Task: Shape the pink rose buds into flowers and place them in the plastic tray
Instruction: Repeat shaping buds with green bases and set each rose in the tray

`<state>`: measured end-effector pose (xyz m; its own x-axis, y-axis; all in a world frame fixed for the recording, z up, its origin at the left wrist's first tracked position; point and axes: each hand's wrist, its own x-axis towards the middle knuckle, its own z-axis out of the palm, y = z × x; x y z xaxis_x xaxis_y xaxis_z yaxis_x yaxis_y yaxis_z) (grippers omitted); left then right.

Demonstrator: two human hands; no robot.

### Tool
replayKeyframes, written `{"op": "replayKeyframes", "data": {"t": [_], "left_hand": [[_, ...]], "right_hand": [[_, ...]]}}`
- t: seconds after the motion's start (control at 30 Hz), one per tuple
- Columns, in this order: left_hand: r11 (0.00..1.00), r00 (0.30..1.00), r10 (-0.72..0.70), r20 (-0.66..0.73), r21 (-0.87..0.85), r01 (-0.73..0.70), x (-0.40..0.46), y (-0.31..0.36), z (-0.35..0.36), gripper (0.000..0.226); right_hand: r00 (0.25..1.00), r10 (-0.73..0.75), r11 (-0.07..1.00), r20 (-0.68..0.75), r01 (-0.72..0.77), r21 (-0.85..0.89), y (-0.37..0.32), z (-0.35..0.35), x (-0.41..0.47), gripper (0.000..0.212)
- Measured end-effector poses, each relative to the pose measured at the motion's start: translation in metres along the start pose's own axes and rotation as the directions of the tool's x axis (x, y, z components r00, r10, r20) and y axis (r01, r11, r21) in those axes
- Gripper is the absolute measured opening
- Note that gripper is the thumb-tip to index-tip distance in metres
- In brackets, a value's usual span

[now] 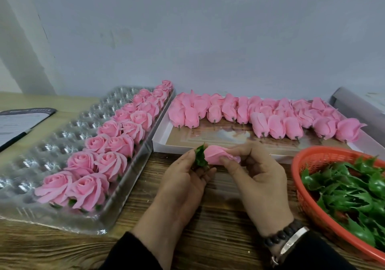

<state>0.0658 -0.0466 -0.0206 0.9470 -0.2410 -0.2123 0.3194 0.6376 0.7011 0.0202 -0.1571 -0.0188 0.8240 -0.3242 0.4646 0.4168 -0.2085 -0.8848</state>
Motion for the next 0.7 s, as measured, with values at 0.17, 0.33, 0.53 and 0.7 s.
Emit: {"op": "replayKeyframes", "data": {"t": [0.17, 0.33, 0.53, 0.7], "left_hand": [[1.000, 1.000, 0.016, 0.012, 0.011, -0.016, 0.0001, -0.0034, 0.0019, 0.027], [1.000, 0.998, 0.021, 0.054, -0.006, -0.021, -0.0018, -0.0058, 0.0036, 0.028], [0.999, 0.997, 0.021, 0.077, -0.045, -0.017, -0.0041, -0.0048, 0.0045, 0.032], [1.000, 0.993, 0.025, 0.112, -0.002, -0.025, -0.0046, -0.0063, 0.0030, 0.031]], "right_hand": [[0.999, 0.033, 0.997, 0.035, -0.031, -0.065, 0.0013, -0.0002, 0.0011, 0.022], [0.999, 0.018, 0.996, 0.034, -0.015, -0.090, 0.0016, -0.0022, 0.0023, 0.022], [0.997, 0.025, 0.998, 0.078, -0.020, -0.060, 0.0031, -0.0015, 0.0018, 0.018], [0.998, 0.020, 0.996, 0.053, -0.015, -0.086, 0.0037, -0.0010, 0.0020, 0.019]]}}
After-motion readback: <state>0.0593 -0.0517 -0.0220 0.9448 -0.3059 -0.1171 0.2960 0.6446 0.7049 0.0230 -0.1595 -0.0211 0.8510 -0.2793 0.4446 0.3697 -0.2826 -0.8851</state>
